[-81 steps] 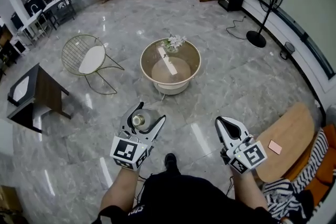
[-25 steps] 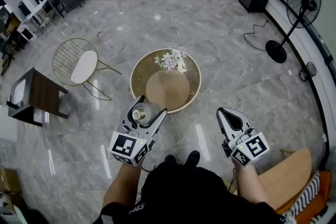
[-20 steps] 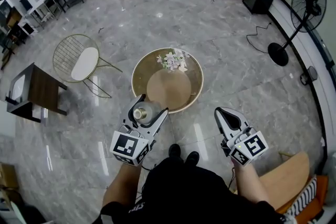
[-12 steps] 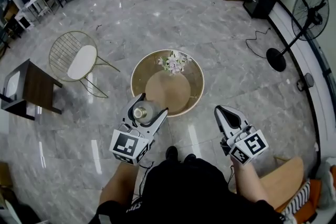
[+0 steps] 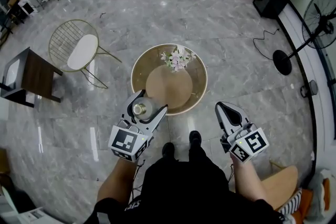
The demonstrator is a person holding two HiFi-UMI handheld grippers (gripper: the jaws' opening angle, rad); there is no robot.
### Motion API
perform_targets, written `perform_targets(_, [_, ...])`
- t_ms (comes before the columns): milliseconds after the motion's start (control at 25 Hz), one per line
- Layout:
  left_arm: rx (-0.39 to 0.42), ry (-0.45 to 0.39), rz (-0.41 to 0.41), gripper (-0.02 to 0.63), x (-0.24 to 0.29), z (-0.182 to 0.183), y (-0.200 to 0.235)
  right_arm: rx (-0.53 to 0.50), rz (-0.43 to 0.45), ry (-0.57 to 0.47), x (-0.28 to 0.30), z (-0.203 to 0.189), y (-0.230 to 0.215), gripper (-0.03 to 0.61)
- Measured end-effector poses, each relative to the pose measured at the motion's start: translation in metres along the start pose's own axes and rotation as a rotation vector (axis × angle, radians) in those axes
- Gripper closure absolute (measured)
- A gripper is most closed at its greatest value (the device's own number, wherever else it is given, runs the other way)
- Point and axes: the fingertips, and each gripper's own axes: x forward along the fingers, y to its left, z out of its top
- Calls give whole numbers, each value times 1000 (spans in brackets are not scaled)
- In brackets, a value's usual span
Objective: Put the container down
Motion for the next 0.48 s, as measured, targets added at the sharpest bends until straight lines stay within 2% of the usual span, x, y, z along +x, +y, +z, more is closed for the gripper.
perform_targets(280, [-19, 11, 83, 265, 61, 17, -29, -13, 91, 3, -5, 10, -80, 563])
perform_targets(480, [-40, 12, 129, 265, 97, 14, -42, -12, 136, 27, -8, 1, -125, 563])
